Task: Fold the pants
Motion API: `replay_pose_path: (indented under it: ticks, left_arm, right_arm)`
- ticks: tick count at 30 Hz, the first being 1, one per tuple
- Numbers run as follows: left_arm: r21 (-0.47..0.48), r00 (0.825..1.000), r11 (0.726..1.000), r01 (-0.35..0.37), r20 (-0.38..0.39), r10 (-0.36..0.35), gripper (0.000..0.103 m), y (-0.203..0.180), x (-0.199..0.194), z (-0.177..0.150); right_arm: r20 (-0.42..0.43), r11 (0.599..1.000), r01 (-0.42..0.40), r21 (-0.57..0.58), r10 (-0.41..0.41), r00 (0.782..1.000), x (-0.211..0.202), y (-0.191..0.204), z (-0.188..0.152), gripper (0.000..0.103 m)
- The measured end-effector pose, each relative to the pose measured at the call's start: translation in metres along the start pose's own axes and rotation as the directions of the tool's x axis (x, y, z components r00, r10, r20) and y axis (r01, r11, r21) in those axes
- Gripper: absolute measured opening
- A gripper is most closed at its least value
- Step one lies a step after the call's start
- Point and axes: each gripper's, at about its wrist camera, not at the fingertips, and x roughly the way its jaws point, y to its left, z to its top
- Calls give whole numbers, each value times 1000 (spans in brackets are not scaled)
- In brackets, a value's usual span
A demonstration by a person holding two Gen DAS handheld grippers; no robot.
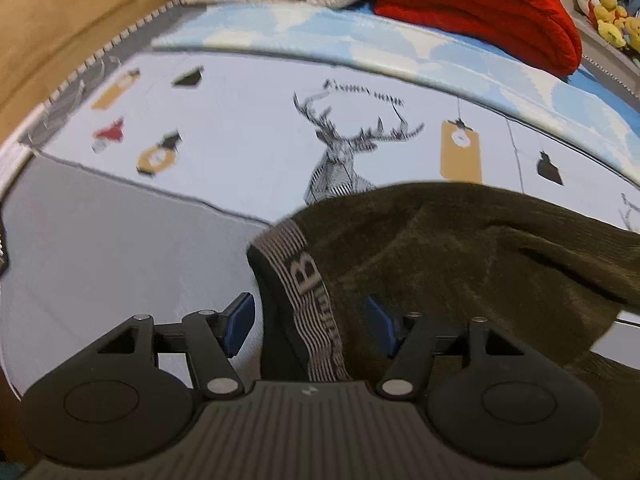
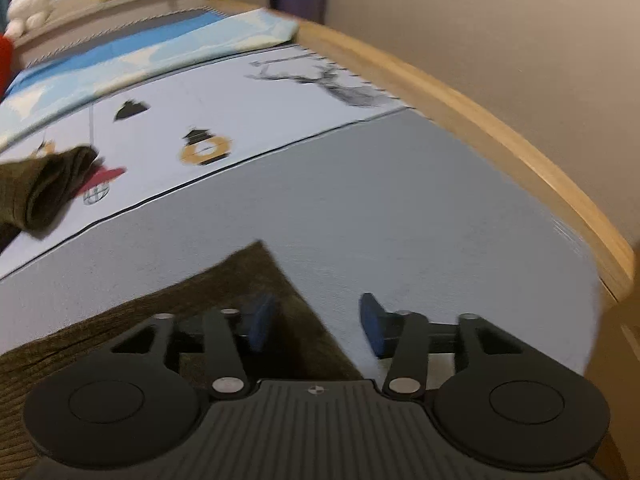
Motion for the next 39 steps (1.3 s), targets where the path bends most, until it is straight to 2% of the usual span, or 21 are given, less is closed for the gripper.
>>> replay_pose_path:
  ticks: [4, 5, 8, 15, 18, 19, 20, 21, 22, 24, 29, 32, 36, 39]
  left_arm:
    - [-37, 998, 998, 47, -45, -48, 68, 14, 2, -11]
    - [-35, 996, 998, 60, -62, -62, 71, 18, 3, -16]
    - [18, 988, 995, 97, -123, -94, 75, 21, 11, -30]
    - [177, 957, 974, 143, -276, -91, 78, 23, 39, -73]
    - [182, 951, 970, 163, -290, -105, 79, 25, 48, -83]
    - [174, 950, 970, 170, -290, -115, 79, 26, 50, -85]
    - [166, 948, 969, 181, -292, -127, 74, 27, 51, -86]
    - [162, 945, 966, 201, -292, -148, 60, 26, 52, -87]
    - [166, 944, 962, 216, -288, -162, 57, 24, 51, -87]
    - [201, 953, 958, 206, -263, -150, 43, 21, 51, -89]
    - [163, 961, 965, 204, -221, -166, 31, 26, 54, -80]
    - [139, 969, 972, 190, -185, -163, 25, 32, 54, -75]
    - [132, 973, 978, 162, -184, -136, 24, 36, 55, -72]
    - [155, 974, 979, 130, -205, -97, 24, 31, 54, -76]
  right_arm:
    - [-52, 999, 46, 21, -45, 998, -14, -26, -17, 62]
    - [-71, 998, 61, 17, -60, 996, -16, -31, -22, 62]
    - [-127, 996, 84, 20, -80, 989, -17, -42, -35, 62]
    - [-259, 996, 72, -61, -86, 962, -23, -45, -67, 63]
    - [-255, 994, 68, -83, -87, 963, -28, -40, -73, 62]
    - [-250, 993, 68, -94, -89, 964, -28, -39, -74, 58]
    - [-247, 993, 64, -103, -88, 965, -28, -37, -74, 55]
    - [-243, 993, 52, -105, -77, 967, -29, -36, -75, 47]
    - [-235, 993, 48, -104, -72, 969, -30, -36, -74, 29]
    - [-213, 993, 42, -113, -66, 975, -30, -34, -71, 22]
    - [-183, 984, 49, -174, -82, 980, -26, -24, -73, 17]
    - [-164, 988, 49, -149, -74, 984, -21, -26, -68, 16]
    - [-112, 994, 25, -107, -37, 993, -23, -28, -61, 16]
    - [-137, 986, 55, -157, -76, 988, -17, -23, -64, 16]
